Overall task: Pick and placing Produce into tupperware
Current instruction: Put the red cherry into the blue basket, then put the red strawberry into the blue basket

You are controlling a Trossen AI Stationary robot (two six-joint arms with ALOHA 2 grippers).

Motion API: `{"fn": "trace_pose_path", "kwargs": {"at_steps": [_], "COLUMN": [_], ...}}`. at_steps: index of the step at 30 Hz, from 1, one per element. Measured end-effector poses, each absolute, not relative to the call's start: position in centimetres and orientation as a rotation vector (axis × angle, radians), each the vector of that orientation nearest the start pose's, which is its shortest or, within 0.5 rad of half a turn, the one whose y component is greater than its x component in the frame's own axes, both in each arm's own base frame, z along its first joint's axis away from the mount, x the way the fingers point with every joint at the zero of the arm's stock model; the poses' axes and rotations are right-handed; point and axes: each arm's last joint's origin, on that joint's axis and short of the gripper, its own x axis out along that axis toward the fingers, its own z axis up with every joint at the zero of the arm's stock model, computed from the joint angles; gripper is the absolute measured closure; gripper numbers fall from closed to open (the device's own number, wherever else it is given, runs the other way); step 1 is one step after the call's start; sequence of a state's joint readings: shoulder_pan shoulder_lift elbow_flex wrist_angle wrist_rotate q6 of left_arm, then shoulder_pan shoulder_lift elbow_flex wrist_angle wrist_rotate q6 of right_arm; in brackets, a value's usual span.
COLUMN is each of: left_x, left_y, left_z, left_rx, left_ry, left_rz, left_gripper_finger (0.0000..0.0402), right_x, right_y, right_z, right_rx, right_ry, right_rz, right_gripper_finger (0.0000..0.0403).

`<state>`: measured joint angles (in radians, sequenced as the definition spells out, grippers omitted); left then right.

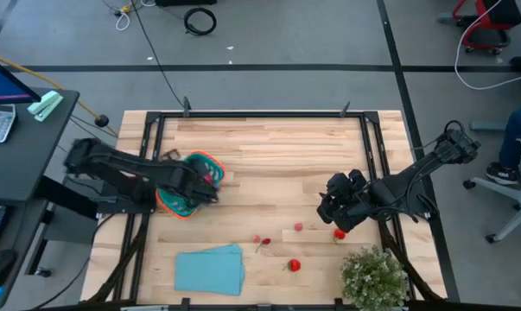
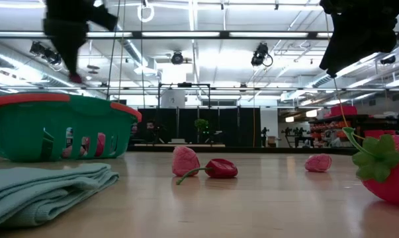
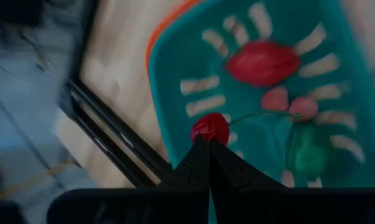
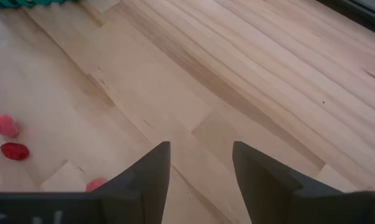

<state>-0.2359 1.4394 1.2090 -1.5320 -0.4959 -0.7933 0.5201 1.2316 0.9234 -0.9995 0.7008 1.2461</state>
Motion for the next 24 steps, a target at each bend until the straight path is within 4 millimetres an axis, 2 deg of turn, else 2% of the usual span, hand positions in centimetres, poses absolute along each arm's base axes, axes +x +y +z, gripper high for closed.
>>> {"fn": "trace_pose_path", "kwargs": {"at_steps": [6,10,14,19,24], "left_x": [17.1,15.8,15.6,15.8,16.3], "left_y": [-2.0,-1.5,-1.6,-1.6,-1.7], "left_z": [26.5,25.2,23.6,21.9,21.7], "left_rx": [-0.232,-0.379,-0.363,-0.333,-0.326], "left_ry": [1.204,1.012,0.999,1.063,1.044], "left_rz": [0.709,0.656,0.576,0.594,0.585], "left_gripper_finger": [0.0398,0.0393,0.0369,0.0302,0.0233], "right_x": [18.9,18.9,19.0,19.4,20.5], "right_y": [8.7,8.7,8.7,8.9,9.6], "right_z": [24.9,24.9,24.9,25.0,25.6], "right_rx": [0.378,0.378,0.378,0.414,0.425], "right_ry": [0.763,0.763,0.762,0.727,0.663], "right_rz": [-0.735,-0.735,-0.733,-0.707,-0.601], "right_gripper_finger": [0.0220,0.0220,0.0220,0.0220,0.0220]}}
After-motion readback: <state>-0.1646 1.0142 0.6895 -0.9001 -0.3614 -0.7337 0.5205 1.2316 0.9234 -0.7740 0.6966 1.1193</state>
